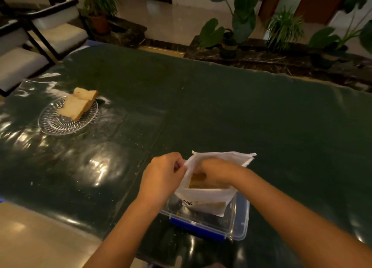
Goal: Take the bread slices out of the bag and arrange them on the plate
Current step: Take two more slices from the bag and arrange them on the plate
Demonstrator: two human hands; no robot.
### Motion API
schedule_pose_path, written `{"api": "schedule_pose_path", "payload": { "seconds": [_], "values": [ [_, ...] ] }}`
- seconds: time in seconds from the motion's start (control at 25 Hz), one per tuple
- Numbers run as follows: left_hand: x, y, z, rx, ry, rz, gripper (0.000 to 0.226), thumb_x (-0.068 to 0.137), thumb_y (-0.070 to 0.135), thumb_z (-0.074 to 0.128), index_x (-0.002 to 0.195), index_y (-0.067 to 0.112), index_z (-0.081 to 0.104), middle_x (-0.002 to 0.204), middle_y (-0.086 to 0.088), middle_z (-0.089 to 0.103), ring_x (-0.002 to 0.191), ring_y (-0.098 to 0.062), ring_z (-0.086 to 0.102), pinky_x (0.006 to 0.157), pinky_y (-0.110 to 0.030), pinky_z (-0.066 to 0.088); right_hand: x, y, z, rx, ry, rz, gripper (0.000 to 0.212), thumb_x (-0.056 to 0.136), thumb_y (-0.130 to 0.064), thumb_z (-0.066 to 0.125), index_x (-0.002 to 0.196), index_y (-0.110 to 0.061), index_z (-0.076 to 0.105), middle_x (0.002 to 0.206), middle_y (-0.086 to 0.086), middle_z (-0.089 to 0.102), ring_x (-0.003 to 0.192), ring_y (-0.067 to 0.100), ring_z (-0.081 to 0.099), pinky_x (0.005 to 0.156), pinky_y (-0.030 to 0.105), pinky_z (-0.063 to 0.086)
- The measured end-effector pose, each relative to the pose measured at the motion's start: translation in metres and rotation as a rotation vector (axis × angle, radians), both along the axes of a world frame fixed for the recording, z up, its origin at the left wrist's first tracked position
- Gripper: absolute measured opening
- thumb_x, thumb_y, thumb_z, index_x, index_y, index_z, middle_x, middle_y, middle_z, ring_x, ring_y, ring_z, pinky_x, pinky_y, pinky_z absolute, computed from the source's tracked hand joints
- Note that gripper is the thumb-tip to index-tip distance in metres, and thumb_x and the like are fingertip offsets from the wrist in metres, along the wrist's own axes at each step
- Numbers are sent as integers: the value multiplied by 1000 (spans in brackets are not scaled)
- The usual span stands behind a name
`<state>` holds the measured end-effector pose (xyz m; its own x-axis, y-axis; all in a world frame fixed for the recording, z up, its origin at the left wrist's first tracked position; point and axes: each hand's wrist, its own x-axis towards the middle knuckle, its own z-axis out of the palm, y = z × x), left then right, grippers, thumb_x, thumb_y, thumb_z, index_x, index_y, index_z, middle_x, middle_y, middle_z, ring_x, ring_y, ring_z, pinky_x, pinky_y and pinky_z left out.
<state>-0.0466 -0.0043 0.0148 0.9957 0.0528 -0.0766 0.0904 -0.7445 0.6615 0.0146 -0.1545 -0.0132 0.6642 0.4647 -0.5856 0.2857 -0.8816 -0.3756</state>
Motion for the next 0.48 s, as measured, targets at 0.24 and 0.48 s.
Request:
{"api": "schedule_pose_path", "payload": {
  "seconds": [0.24,0.48],
  "values": [
    [2,5,-12,-73,55,-24,16,80,20,65,66,27,60,63,8,61,57,-3,57,52,-15,38,3,-14,-48,-205,60,-192,50,80,-26,67,126,-24,49,123,4,56,110,24,52,96,38,41],
    [0,7,-16,-72,93,-27,14,81,18,63,68,23,61,67,4,64,58,-6,58,52,-15,39,0,-11,-83,-210,-161,-290,29,88,-32,52,113,-17,56,108,13,62,97,31,56,96,44,44]
  ]
}}
